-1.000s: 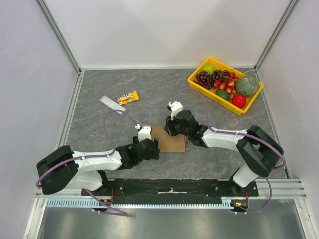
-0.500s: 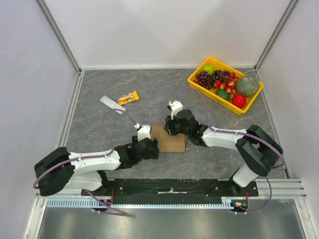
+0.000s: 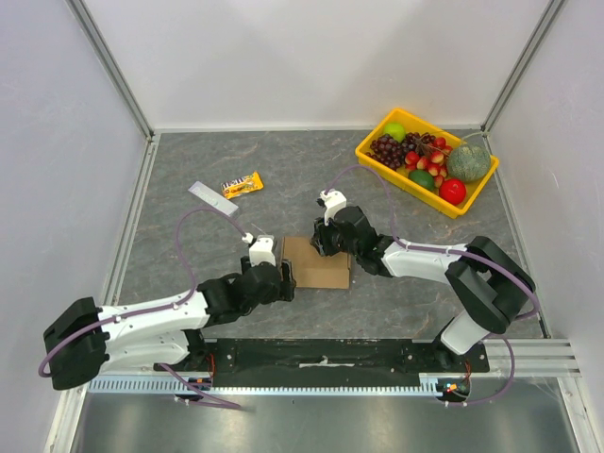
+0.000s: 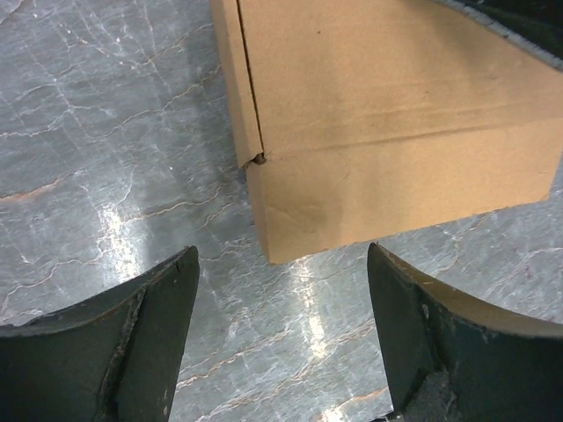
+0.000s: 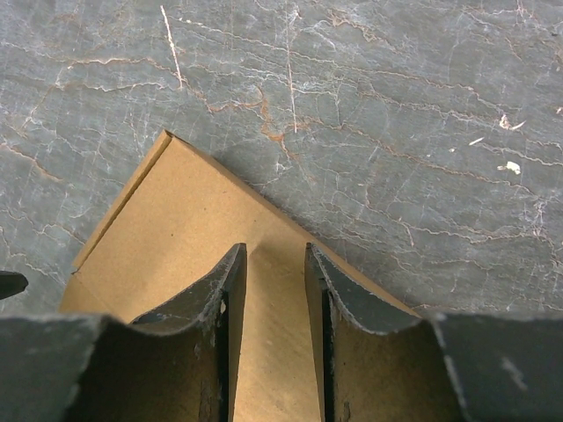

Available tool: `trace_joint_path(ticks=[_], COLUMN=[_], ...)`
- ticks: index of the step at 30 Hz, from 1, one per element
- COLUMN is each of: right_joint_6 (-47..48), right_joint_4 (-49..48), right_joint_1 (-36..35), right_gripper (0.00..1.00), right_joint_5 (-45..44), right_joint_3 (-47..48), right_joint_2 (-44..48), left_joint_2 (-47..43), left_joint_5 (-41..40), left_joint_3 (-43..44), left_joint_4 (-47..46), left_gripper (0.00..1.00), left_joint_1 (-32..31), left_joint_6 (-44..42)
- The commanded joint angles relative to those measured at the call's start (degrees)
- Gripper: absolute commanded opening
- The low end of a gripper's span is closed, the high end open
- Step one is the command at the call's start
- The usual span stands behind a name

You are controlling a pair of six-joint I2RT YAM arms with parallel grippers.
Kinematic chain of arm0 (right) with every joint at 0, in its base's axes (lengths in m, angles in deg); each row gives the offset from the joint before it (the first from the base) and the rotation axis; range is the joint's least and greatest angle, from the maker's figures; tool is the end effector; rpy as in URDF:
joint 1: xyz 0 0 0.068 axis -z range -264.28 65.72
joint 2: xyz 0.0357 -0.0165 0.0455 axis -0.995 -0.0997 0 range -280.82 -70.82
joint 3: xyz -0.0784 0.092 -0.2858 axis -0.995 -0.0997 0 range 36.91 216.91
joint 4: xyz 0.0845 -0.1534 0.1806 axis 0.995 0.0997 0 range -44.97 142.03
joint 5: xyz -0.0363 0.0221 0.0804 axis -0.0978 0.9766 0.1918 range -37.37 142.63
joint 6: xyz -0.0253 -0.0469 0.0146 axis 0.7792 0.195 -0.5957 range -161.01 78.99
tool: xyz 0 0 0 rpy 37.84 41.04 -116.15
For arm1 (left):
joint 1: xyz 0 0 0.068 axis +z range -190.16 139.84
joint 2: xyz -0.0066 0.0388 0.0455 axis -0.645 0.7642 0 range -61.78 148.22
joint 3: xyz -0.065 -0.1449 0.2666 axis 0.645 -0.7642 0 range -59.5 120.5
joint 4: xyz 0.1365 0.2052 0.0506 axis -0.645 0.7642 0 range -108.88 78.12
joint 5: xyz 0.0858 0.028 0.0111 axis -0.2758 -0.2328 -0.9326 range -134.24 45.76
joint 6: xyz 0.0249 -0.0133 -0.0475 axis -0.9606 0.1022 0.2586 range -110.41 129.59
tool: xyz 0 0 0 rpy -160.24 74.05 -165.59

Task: Fold the paper box

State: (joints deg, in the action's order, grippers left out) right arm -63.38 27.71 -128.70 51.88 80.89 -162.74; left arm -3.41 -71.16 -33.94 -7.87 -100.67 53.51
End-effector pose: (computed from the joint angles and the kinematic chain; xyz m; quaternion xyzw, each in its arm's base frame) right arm 0.2344 0.2289 0.2253 -0.1630 0.8533 0.2679 0.4166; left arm 0.0976 -0.1382 0.2201 0.0387 0.8984 -0.1702 0.4029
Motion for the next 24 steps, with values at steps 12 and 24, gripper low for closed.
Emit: trace_joint_path(ticks=[12, 24], right_joint_6=[-0.39, -0.31], right_joint_4=[2.64, 3.26], right_joint_1=[0.30, 0.30], right_gripper=[0.40, 0.40], right_joint_5=[0.58, 0.58], right_joint_3=[1.45, 1.63], right_joint_2=[-1.42, -1.33], left_joint_2=[7.63, 8.96], left_joint_5=[-3.67, -1.22], left_joint_3=[0.10, 0.19], left_joint_4=[1.65, 0.60], left_gripper=[0.77, 0.72], left_joint_1=[-0.05, -0.05], left_joint_6=[2.66, 2.40])
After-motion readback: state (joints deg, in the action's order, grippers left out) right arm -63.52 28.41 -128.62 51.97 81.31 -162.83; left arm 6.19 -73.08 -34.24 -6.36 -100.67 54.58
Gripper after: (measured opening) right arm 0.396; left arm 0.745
